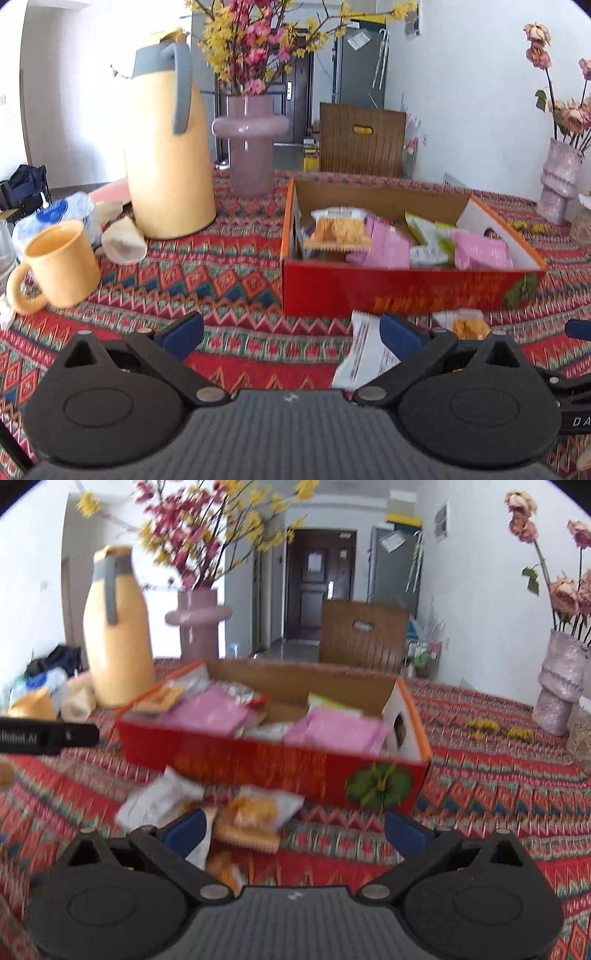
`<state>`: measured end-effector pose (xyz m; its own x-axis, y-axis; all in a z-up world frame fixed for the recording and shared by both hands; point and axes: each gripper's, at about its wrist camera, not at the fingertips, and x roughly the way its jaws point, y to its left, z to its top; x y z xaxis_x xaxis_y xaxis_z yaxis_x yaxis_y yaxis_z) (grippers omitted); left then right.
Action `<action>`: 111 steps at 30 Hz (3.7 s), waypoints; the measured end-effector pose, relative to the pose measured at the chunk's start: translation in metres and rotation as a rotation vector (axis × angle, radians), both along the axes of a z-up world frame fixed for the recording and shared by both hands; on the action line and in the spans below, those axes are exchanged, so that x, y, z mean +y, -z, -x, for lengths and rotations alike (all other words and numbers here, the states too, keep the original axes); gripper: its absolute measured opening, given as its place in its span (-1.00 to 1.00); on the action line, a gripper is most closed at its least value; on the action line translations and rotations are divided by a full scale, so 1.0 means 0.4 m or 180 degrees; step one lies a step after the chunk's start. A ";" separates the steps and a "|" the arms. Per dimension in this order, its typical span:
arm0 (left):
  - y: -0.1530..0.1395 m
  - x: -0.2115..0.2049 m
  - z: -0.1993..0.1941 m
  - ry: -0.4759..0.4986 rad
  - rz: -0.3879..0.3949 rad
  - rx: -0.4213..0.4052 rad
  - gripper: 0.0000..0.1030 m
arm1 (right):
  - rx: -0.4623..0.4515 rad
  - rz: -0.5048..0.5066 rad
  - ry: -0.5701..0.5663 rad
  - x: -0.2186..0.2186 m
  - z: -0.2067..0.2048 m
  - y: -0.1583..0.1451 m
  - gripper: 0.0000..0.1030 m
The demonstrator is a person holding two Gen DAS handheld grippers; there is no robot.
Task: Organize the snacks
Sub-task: 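Move both open tools back over the remaining packets, then grasp an oat-crisp packet with the right tool, then grasp the white wrapper packet with the left tool while the right tool holds its packet, then carry both held packets up and over the red box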
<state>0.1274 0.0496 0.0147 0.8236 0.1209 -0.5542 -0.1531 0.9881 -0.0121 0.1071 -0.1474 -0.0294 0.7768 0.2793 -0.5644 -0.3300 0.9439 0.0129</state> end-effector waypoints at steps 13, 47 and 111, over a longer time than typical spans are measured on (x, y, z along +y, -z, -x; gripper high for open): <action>0.023 0.029 0.085 -0.0028 0.0069 0.0106 1.00 | 0.0473 0.0294 -0.0389 0.051 0.024 0.081 0.99; 0.040 -0.054 -0.055 0.0358 -0.0110 0.0341 1.00 | -0.0279 -0.0329 0.0290 -0.142 0.025 0.012 -0.24; -0.038 -0.139 -0.089 0.0706 0.0040 -0.0190 -0.15 | -0.0900 -0.0533 0.0413 -0.144 0.010 -0.081 -0.24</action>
